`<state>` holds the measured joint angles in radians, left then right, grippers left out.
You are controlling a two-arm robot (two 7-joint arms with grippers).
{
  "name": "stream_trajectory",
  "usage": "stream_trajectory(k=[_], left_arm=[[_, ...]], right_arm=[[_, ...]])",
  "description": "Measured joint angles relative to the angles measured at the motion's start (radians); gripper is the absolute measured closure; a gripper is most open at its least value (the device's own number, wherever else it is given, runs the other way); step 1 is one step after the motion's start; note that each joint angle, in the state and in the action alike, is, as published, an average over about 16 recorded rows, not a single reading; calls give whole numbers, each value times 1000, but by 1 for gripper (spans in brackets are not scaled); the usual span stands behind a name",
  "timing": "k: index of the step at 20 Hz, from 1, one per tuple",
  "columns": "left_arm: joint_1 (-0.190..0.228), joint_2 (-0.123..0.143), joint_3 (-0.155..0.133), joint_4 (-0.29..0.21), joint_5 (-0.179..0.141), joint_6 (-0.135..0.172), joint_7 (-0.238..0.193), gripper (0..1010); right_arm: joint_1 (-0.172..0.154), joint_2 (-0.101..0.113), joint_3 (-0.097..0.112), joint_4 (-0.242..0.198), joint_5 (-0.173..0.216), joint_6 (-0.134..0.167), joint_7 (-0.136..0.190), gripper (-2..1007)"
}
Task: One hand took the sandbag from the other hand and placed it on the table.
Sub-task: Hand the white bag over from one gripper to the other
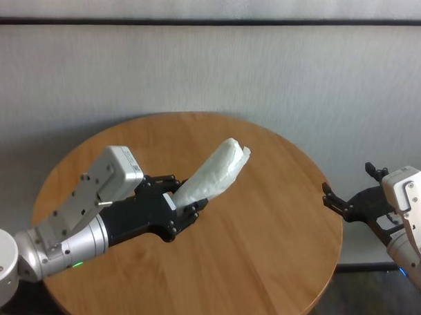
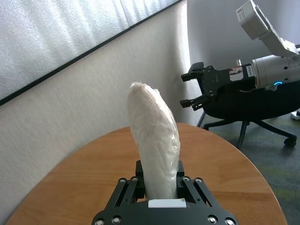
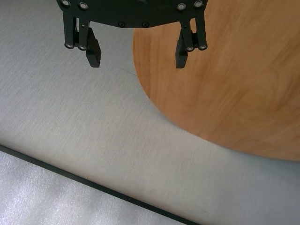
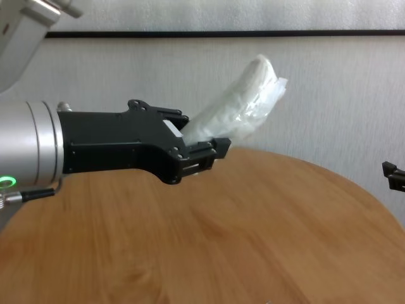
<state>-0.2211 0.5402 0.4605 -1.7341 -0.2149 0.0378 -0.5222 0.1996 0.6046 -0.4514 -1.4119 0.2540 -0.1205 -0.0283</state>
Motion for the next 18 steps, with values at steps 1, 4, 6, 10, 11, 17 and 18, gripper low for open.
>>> stream_trajectory(k=[1,4,6,10,11,17,18], left_arm=[[0,0,1,-1,0,0,1,636],[1,0,2,-4,0,2,4,636],[2,0,3,-6,0,4,5,636],[3,-2,4,-8,0,7,8,636],[4,-2,4,-8,0,8,9,636],[4,-3,3,-8,-1,11,9,636],[4,-3,3,-8,-1,11,9,636]], right_arm=[[0,0,0,0,0,0,0,4],[0,0,0,0,0,0,0,4],[0,0,0,0,0,0,0,4],[0,0,0,0,0,0,0,4],[0,0,0,0,0,0,0,4],[0,0,0,0,0,0,0,4],[0,0,0,0,0,0,0,4]])
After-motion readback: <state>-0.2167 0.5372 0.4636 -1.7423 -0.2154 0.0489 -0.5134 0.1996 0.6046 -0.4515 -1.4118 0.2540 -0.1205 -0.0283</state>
